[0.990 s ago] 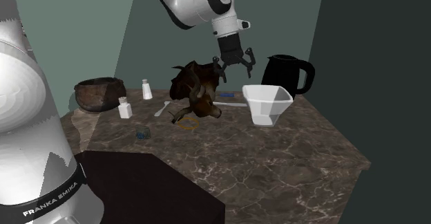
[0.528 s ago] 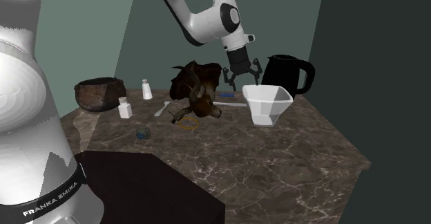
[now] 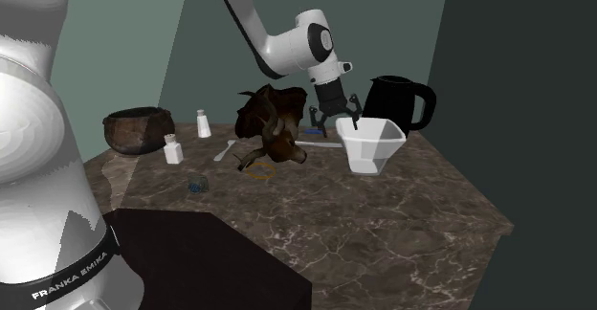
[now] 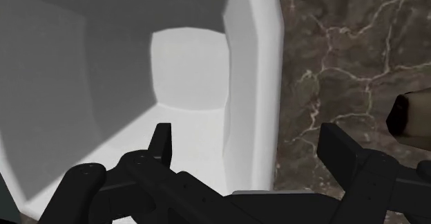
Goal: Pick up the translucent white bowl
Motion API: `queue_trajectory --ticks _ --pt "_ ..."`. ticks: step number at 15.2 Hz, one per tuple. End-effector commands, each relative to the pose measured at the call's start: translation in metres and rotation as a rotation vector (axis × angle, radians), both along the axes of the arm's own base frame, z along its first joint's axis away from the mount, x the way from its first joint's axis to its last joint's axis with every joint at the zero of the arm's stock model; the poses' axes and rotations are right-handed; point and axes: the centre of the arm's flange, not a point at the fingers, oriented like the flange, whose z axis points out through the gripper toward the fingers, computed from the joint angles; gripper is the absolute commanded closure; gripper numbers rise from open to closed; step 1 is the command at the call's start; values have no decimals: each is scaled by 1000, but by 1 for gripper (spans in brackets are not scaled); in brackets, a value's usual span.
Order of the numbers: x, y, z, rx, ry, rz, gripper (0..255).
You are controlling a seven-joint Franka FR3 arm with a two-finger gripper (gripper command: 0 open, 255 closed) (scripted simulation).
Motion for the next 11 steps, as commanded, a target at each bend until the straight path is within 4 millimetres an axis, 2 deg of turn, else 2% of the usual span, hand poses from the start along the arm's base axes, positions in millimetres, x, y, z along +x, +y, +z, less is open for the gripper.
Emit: queue_trajectory --ticks 1,10,11 --pt "0 0 -2 0 -1 0 255" --pt "0 0 -2 0 -1 0 255" --pt "0 0 3 0 -1 0 255"
